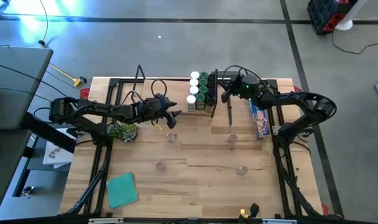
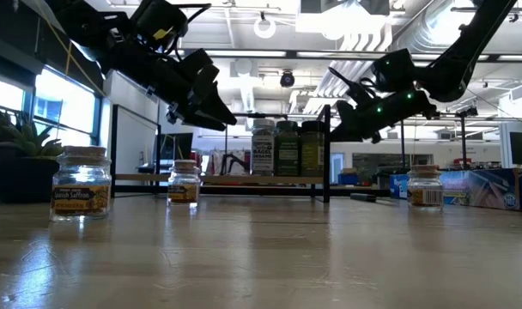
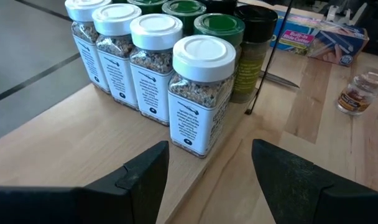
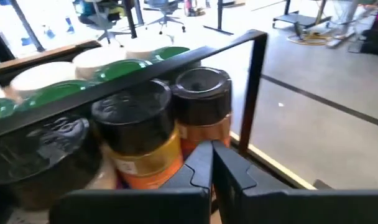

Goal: Shelf spices
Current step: Adjust the seasoning bottles on the shelf

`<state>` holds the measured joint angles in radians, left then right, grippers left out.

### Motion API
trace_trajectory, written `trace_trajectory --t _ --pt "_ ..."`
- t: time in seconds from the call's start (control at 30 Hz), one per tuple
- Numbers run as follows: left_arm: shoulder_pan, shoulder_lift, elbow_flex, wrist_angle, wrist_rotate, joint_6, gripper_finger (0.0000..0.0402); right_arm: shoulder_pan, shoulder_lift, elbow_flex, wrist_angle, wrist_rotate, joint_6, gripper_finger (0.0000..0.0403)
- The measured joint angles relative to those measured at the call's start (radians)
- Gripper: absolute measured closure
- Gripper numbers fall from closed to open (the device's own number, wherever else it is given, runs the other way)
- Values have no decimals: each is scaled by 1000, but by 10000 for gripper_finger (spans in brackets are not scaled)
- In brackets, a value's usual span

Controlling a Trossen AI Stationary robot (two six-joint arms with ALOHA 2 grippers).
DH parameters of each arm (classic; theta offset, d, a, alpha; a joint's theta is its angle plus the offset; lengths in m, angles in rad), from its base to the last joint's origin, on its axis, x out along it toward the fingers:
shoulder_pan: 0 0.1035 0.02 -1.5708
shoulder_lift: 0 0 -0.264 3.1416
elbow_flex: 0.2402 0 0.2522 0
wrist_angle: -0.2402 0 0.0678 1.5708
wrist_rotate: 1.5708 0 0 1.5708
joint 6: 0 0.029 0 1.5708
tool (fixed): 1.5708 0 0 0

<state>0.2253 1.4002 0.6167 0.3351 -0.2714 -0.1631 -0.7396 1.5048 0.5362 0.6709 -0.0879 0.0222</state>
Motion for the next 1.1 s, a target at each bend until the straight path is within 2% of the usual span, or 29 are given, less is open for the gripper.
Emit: trace_trajectory --t 0.13,0.4,0.6,0.73,0.9,1.1 --pt "0 0 0 4 0 0 177 -7 10 0 11 -4 20 403" --pt "-11 0 0 7 0 0 177 -8 109 2 176 -28 60 403" --pt "-28 0 0 6 2 0 177 -8 191 68 179 -92 75 403" --pt "-36 0 0 5 4 0 177 -6 194 90 183 -93 70 403" --pt "-37 0 0 5 4 2 177 -6 157 90 109 -92 67 403" --pt "-37 0 0 4 4 6 177 -6 65 90 -98 -71 27 403"
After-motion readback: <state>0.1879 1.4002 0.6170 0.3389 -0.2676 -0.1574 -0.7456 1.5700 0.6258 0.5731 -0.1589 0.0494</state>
